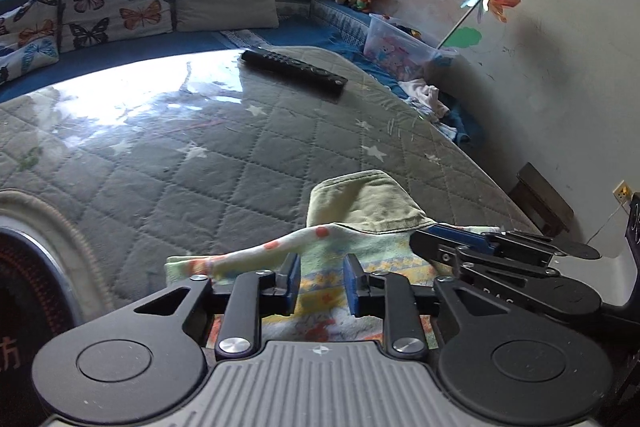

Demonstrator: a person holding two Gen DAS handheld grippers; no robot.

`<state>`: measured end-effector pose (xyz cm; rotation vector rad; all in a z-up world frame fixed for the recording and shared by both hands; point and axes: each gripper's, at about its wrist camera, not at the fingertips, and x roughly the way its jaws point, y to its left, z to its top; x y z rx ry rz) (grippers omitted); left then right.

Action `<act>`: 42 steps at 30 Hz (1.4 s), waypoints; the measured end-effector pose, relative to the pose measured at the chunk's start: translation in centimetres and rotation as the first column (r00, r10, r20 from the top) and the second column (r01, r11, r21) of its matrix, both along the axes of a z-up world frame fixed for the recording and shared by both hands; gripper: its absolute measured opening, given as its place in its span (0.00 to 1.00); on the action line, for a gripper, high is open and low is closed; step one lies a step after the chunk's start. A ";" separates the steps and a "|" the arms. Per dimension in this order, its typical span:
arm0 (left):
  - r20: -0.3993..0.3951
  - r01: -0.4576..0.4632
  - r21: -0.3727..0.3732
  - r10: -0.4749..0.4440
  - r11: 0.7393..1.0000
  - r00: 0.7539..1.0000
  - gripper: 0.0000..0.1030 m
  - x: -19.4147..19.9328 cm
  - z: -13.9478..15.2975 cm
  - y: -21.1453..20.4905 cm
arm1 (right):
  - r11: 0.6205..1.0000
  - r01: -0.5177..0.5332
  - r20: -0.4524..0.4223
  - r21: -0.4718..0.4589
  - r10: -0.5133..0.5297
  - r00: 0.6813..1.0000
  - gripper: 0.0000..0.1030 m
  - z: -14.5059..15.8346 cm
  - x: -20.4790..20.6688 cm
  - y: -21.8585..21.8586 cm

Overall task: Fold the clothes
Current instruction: 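Open both grippers and press the folded edge flat onto the shirt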

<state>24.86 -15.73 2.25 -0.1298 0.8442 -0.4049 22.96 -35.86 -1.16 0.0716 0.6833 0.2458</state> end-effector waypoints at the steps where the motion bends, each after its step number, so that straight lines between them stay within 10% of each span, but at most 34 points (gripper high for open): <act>1: -0.004 0.005 0.001 -0.005 1.000 1.000 0.20 0.3 -0.2 -0.2 | 1.000 -0.001 -0.001 -0.001 0.001 1.000 0.18 -0.1 0.1 0.1; 21: -0.027 -0.038 0.013 0.038 0.999 0.999 0.19 1.8 -1.2 -0.1 | 0.996 -0.077 0.026 -0.034 0.078 0.997 0.22 0.6 -2.3 1.5; 42: 0.075 0.045 0.089 -0.052 0.995 0.996 0.20 -9.2 0.0 0.8 | 0.980 -0.158 0.026 -0.117 0.162 0.986 0.23 0.6 -12.8 3.2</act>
